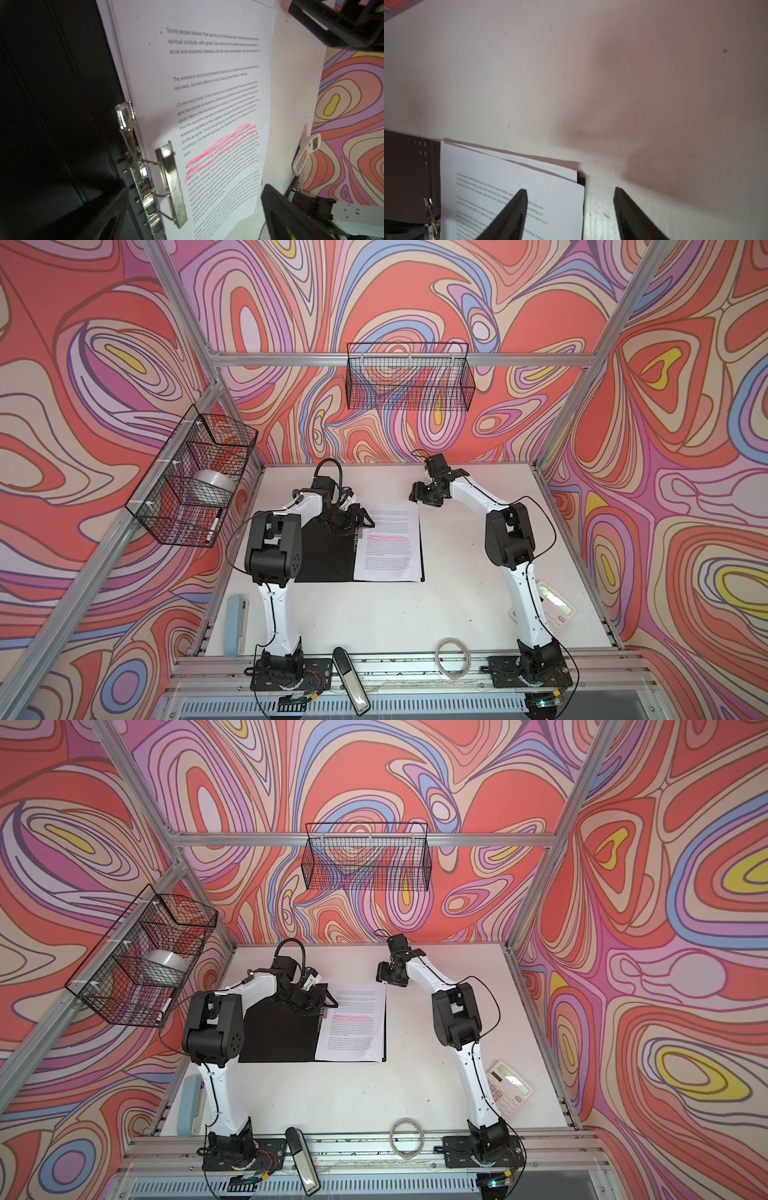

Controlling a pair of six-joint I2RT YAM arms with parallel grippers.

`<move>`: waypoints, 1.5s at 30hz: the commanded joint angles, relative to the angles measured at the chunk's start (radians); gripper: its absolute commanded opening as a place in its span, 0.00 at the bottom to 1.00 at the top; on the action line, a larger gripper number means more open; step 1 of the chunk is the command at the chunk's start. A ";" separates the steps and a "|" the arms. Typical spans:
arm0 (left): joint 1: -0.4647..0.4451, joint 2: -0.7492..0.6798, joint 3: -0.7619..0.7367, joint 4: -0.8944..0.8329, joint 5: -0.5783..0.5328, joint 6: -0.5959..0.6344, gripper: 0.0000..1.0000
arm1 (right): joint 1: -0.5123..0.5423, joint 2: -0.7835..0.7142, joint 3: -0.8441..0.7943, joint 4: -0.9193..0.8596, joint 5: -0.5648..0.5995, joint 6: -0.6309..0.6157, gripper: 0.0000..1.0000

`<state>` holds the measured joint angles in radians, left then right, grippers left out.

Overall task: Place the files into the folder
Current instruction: 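Press the right gripper against the sheet corner to square the stack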

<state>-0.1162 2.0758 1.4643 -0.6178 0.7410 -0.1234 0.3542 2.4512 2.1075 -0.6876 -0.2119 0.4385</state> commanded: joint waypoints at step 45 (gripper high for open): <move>-0.023 0.026 0.013 -0.025 0.015 0.002 1.00 | 0.047 -0.056 -0.098 0.020 -0.003 0.003 0.70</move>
<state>-0.1310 2.0800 1.4666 -0.6178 0.7586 -0.1341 0.3882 2.4115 1.9972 -0.6128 -0.2310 0.4614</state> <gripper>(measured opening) 0.998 0.703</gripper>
